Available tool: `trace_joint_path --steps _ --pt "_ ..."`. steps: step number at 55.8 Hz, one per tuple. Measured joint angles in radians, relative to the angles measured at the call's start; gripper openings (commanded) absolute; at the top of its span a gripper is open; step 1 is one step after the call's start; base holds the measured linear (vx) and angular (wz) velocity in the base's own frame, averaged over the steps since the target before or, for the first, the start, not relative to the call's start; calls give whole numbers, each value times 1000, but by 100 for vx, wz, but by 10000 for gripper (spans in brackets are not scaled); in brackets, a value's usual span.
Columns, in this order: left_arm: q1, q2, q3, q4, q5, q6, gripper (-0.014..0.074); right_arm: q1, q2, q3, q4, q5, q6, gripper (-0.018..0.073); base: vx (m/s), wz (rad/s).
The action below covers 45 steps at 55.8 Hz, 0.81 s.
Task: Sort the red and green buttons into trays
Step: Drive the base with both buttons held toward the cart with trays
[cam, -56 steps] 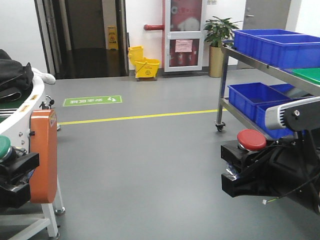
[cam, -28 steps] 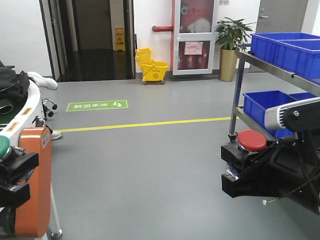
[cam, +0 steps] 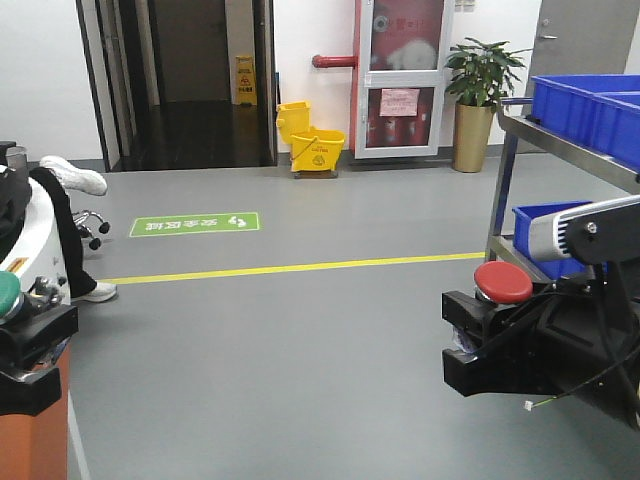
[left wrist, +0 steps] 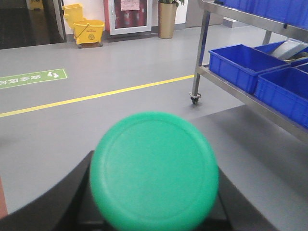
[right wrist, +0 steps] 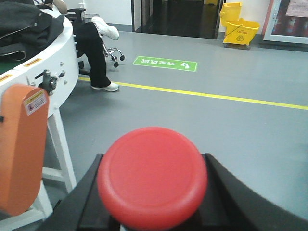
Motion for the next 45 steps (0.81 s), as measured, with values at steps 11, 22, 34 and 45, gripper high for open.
trace_joint_path --steps 11,22,34,45 --pt "0 0 0 0 0 0 3 0 0 0 0 0 0 11 44 3" --pt "0 0 0 0 0 0 3 0 0 0 0 0 0 11 45 2" --pt "0 0 0 0 0 0 3 0 0 0 0 0 0 11 45 -1" --pt "0 0 0 0 0 0 3 0 0 0 0 0 0 11 44 -11"
